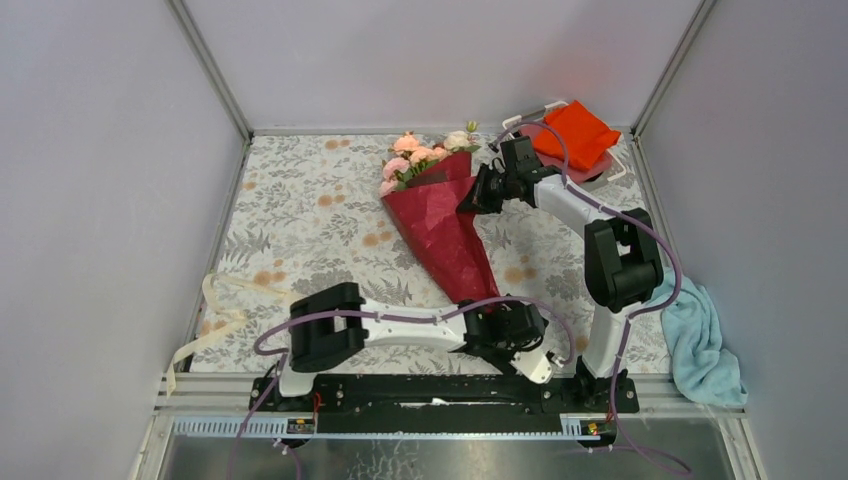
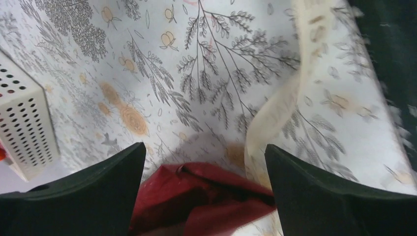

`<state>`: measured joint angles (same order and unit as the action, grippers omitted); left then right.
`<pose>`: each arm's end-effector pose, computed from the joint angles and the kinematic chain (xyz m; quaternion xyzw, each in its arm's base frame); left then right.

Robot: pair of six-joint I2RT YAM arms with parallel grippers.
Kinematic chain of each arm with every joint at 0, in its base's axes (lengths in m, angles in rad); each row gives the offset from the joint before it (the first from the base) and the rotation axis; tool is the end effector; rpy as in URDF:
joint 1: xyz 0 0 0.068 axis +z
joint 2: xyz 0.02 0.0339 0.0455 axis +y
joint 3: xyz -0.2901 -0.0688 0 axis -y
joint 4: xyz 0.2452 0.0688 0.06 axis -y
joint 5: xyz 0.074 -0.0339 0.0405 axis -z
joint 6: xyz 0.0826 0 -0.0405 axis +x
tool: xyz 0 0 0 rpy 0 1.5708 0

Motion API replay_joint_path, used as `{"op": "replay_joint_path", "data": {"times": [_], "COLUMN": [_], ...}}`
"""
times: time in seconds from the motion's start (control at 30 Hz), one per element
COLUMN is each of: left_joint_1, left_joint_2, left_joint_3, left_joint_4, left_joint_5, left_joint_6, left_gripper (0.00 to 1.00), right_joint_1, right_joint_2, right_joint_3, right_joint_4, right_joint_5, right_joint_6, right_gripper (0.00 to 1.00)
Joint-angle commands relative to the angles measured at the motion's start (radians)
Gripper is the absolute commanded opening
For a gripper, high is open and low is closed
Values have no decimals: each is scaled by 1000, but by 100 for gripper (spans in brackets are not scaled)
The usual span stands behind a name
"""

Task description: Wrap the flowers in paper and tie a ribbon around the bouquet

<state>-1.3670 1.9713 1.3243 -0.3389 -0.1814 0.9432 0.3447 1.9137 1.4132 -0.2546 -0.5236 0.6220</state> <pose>0.1058 -0.4383 0.1513 0.8618 0.4090 0.0244 0.2989 0.4260 0.1968 0.2219 0.0209 0.8924 0.3884 0.2288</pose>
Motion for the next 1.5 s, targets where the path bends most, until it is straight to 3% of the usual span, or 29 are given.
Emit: {"op": "replay_joint_path", "data": {"times": [0.0, 0.17, 0.27, 0.4, 0.57, 0.67, 0.8, 0.9, 1.0, 1.13, 1.33, 1.4, 1.47], "left_joint_1": [8, 58, 169, 454, 890, 1036, 1119, 1127, 1100, 902, 661, 621, 586], "left_joint_2": [-121, -201, -283, -404, -465, -465, -457, -489, -505, -465, -372, -349, -317], "left_joint_3": [130, 193, 185, 130, 53, -42, -111, -123, -113, -158, -206, -216, -224], "left_joint_4": [-357, -585, -663, -711, -701, -640, -614, -591, -582, -449, -226, -187, -163], "left_joint_5": [248, 392, 502, 653, 686, 682, 689, 687, 784, 726, 638, 627, 612], "left_joint_6": [-139, -228, -252, -207, -200, -214, -249, -283, -313, -427, -439, -434, -420], "left_gripper": [99, 99, 99, 99, 99, 99, 98, 98, 94, 86, 78, 77, 77], "right_joint_1": [6, 8, 17, 43, 93, 117, 186, 253, 306, 320, 320, 320, 319], "right_joint_2": [-74, -97, -122, -162, -203, -206, -231, -241, -244, -261, -357, -388, -400], "right_joint_3": [-5, -24, -37, -43, -64, -67, -175, -275, -365, -489, -548, -553, -536], "right_joint_4": [6, 13, 16, 20, 68, 85, 172, 229, 294, 357, 283, 245, 172], "right_joint_5": [-7, 10, 17, 23, 13, 17, 44, 70, 80, 84, 220, 266, 297], "right_joint_6": [-9, -2, 11, 32, 95, 122, 193, 221, 246, 281, 240, 217, 178], "right_gripper": [0, 0, 0, 0, 0, 0, 0, 0, 0, 0, 0, 5, 15]}}
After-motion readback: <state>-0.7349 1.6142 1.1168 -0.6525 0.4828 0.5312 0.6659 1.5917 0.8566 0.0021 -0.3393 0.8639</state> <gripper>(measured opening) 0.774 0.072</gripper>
